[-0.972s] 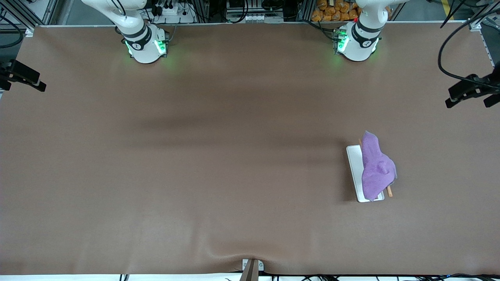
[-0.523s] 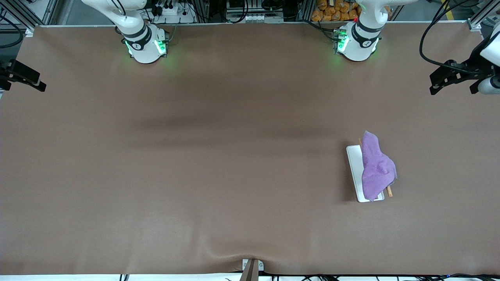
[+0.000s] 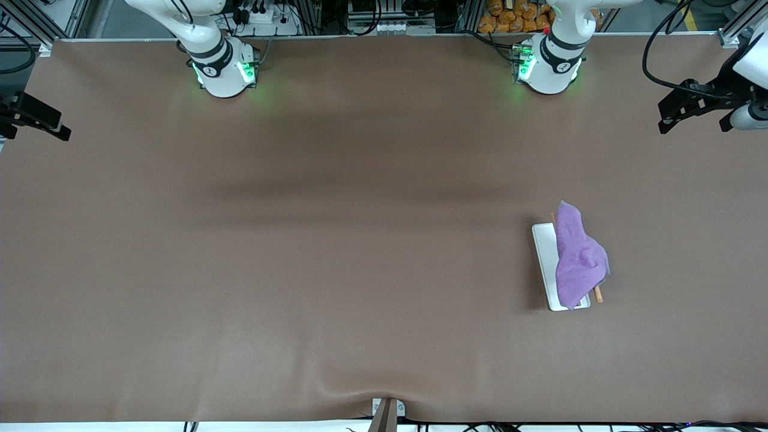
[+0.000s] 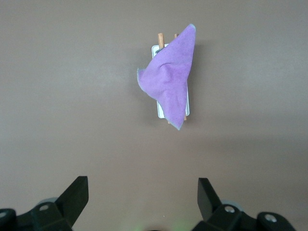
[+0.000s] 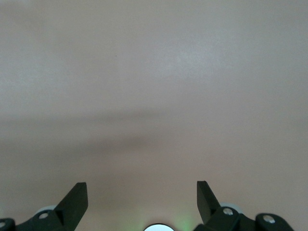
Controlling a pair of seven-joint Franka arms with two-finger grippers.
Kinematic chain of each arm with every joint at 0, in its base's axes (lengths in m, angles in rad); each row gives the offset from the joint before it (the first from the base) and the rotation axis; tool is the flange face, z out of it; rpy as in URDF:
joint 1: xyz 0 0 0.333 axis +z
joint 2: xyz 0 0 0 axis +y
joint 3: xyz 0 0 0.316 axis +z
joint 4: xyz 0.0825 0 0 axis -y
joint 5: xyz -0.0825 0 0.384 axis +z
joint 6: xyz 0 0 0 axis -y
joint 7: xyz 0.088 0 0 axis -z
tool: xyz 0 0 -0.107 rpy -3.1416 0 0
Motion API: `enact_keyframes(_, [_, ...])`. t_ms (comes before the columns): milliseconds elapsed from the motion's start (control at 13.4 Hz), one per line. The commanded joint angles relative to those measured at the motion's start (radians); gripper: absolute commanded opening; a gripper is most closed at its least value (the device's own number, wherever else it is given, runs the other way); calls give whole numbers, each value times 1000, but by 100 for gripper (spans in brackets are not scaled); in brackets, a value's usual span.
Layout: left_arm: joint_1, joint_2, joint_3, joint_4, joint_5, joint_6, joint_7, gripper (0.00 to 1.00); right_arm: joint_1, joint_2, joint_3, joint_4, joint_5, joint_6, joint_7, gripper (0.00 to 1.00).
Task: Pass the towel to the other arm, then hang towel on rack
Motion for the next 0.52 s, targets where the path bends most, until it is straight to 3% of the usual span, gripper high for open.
enact_keyframes(0, [-16, -25, 18, -20, 9, -7, -6, 100, -24, -9, 16, 4, 9, -9, 11, 100])
enact_keyframes(448, [-33, -27, 49, -17, -42, -18, -39, 100, -24, -9, 16, 4, 9, -9, 11, 100])
